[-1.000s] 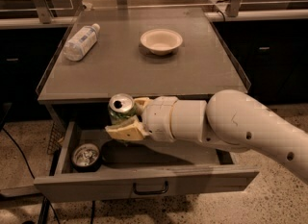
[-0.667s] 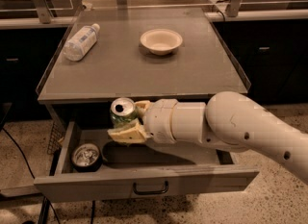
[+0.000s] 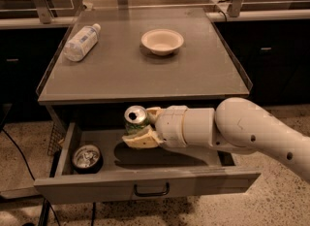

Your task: Place green can into top drawer

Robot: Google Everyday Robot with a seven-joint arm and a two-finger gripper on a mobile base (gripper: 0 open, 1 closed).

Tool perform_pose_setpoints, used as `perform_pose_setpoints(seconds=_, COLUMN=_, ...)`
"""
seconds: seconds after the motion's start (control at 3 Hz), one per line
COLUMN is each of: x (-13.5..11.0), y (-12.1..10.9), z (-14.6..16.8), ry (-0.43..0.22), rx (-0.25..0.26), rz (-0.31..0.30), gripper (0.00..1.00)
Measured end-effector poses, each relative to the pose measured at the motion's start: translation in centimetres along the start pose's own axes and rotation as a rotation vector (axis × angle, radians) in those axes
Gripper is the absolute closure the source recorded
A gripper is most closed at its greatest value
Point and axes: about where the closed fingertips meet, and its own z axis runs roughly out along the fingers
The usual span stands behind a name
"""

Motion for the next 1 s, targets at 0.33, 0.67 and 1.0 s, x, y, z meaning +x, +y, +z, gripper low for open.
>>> perform_pose_setpoints(seconds=0.33, x=2.9, y=-1.4, z=0.1, ry=-0.021, rx=-0.004, rz=-0.017, gripper=1.0)
perform_pose_setpoints(seconds=0.67, x=5.0, y=-2.2, z=0.7, ry=-0.029, rx=-0.011, rz=-0.015, gripper=1.0)
perform_pose_setpoints(seconds=1.0, x=7.7, y=-3.2, z=1.9, ry=-0.021, rx=-0.021, rz=-0.012, gripper=1.0)
